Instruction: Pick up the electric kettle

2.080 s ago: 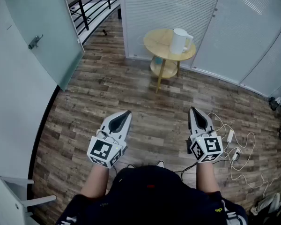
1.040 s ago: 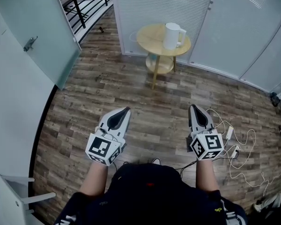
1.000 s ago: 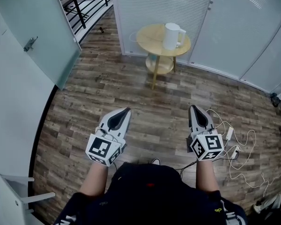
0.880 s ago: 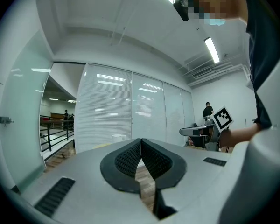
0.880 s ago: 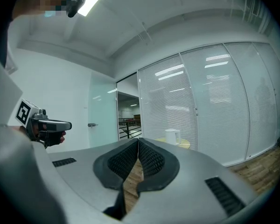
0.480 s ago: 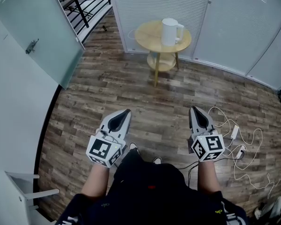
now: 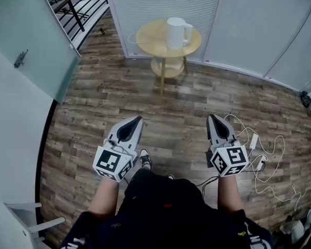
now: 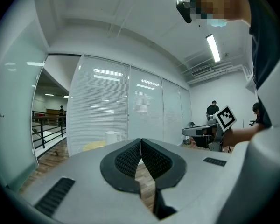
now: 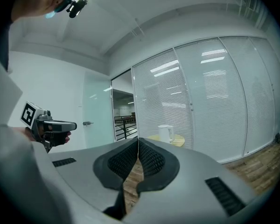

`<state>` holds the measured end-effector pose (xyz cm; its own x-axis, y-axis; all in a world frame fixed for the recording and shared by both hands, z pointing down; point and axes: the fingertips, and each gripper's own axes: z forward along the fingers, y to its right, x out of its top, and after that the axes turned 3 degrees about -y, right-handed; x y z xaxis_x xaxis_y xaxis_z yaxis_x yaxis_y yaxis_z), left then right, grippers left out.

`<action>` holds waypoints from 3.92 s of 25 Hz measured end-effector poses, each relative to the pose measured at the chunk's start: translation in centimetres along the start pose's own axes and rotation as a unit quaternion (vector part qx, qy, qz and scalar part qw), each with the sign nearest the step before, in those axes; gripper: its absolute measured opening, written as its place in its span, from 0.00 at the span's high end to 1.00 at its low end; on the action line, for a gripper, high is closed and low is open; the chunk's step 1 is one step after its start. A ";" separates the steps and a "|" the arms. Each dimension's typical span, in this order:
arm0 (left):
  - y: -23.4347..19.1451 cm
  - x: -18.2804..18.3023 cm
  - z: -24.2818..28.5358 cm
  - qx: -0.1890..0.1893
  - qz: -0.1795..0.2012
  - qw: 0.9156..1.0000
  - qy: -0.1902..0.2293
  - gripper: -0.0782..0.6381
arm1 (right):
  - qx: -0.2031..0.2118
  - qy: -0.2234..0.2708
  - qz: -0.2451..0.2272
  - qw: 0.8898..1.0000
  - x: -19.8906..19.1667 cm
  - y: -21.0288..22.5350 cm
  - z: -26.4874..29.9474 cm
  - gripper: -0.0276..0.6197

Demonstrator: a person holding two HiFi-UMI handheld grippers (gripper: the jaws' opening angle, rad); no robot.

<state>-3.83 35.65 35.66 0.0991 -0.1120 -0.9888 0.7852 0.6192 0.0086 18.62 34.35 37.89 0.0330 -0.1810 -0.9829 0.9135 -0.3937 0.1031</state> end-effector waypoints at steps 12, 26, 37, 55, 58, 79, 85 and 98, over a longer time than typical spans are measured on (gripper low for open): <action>-11.5 -0.6 7.2 -0.031 -0.021 0.999 0.002 0.86 | -0.037 -0.023 -0.005 0.999 1.0 0.4 12.3 0.92; -27.6 -0.6 11.9 -0.048 -0.032 0.998 0.000 0.86 | -0.096 -0.033 -0.012 0.995 3.2 -1.7 26.2 0.92; -30.5 -0.6 16.9 -0.062 -0.029 0.998 -0.008 0.86 | -0.108 -0.033 -0.004 0.994 3.4 1.1 30.7 0.92; -29.1 2.0 34.9 -0.017 -0.019 0.999 -0.023 0.86 | -0.070 -0.037 -0.002 0.997 4.7 18.8 40.1 0.92; -28.5 3.0 37.6 -0.009 -0.008 1.000 -0.022 0.86 | -0.059 -0.038 0.002 0.998 4.6 21.5 41.4 0.92; -34.8 5.2 54.6 -0.067 0.001 0.997 -0.024 0.86 | -0.095 -0.046 0.031 0.994 5.0 31.7 53.1 0.92; -41.0 5.6 59.0 -0.099 -0.010 0.995 -0.025 0.86 | -0.118 -0.059 0.020 0.991 6.6 31.2 59.5 0.92; -51.0 3.9 63.2 -0.172 -0.014 0.984 -0.034 0.86 | -0.229 -0.076 -0.007 0.970 7.1 29.9 66.3 0.91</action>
<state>-4.87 -45.46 40.85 0.1309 -0.1767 -0.9755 0.5359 0.8405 -0.0803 19.24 -38.47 44.12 -0.0086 -0.3238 -0.9461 0.9990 0.0387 -0.0224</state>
